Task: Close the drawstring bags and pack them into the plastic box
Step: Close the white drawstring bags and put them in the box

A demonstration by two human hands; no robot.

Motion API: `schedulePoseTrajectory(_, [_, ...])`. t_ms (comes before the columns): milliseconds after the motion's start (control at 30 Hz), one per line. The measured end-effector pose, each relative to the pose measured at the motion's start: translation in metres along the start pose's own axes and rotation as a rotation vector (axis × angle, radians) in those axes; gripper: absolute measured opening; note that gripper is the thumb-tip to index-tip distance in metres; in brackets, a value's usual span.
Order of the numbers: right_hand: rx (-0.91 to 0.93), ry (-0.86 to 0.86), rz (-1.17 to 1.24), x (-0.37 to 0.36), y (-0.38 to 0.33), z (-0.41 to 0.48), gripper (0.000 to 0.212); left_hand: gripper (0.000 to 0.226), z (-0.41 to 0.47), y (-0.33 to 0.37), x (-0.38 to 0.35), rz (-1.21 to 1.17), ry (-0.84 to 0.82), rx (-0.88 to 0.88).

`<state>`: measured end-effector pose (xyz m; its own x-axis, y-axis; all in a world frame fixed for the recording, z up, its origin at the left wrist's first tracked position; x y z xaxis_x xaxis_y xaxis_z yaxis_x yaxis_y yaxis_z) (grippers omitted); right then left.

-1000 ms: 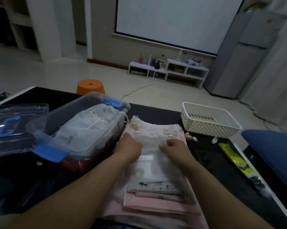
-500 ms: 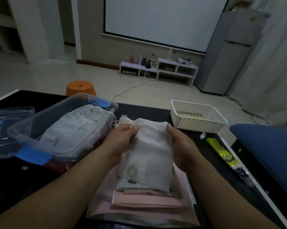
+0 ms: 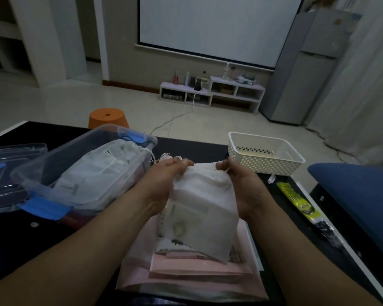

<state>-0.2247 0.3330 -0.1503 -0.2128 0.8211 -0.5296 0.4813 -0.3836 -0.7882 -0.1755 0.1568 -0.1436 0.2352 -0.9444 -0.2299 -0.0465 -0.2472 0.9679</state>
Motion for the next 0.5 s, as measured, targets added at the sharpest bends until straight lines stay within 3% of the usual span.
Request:
schedulePoseTrajectory(200, [0.186, 0.146, 0.026, 0.032, -0.031, -0.005, 0.028, 0.027, 0.002, 0.017, 0.01, -0.15, 0.101, -0.093])
schedulePoseTrajectory(300, [0.196, 0.187, 0.023, 0.039, -0.035, -0.011, 0.033, 0.025, 0.003, 0.027, 0.016, -0.304, 0.132, -0.136])
schedulePoseTrajectory(500, [0.199, 0.246, 0.085, 0.049, -0.037, -0.014, 0.036, 0.025, 0.006, 0.034, 0.038, -0.35, 0.222, -0.146])
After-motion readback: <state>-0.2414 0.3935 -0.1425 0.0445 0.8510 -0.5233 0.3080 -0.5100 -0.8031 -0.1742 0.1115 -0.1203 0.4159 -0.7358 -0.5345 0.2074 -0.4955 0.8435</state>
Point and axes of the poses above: each hand's wrist, its own z-axis towards the middle knuckle, its own x-axis out of the back of the hand, y = z × x, the point moved 9 cm from there along z, towards the middle knuckle, and after that the axes turned 5 degrees about -x, right-handed, at the moved point
